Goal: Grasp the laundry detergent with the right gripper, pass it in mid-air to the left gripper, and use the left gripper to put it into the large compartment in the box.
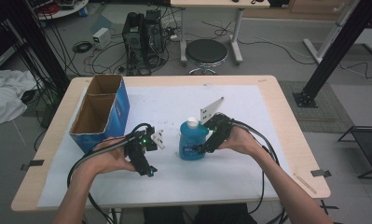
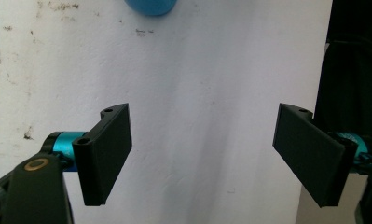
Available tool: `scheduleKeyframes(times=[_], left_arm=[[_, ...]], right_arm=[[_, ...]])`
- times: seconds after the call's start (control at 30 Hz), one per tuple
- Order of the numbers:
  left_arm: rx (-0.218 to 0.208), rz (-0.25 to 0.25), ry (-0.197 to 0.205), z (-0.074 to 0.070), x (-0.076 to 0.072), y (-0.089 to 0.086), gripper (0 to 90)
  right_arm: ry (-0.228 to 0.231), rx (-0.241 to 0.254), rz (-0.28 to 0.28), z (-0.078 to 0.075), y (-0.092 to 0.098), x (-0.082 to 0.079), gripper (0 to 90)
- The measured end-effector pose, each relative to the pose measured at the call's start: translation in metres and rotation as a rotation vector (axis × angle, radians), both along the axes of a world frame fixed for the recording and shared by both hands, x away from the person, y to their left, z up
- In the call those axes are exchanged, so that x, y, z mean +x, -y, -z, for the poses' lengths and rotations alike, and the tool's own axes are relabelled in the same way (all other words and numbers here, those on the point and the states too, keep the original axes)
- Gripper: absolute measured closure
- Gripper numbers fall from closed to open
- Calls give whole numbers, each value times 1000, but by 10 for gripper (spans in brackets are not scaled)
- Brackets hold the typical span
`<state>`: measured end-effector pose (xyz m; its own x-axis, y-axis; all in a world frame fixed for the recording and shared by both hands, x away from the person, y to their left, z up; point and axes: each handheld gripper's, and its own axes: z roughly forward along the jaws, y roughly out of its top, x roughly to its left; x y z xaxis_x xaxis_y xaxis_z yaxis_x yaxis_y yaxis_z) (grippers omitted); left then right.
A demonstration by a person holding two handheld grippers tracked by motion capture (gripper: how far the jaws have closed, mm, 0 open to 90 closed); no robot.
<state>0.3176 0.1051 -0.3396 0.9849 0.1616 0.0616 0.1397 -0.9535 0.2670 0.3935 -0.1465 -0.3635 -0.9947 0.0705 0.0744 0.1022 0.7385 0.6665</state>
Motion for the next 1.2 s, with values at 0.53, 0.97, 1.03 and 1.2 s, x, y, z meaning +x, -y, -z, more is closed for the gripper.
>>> scheduleKeyframes(times=[0.53, 0.97, 1.03, 1.2], left_arm=[[-2, -1, -4, 0, 0, 0, 196], [-24, -24, -5, 2, -1, 0, 197], [-17, -21, -6, 2, -1, 0, 197], [1, -7, -3, 0, 0, -1, 197]], right_arm=[[-4, 13, -13, 2, -3, -1, 259], [2, 18, -14, 3, -4, -3, 297], [5, 22, -10, 3, -3, -2, 309], [4, 29, -6, 3, -3, -1, 324]])
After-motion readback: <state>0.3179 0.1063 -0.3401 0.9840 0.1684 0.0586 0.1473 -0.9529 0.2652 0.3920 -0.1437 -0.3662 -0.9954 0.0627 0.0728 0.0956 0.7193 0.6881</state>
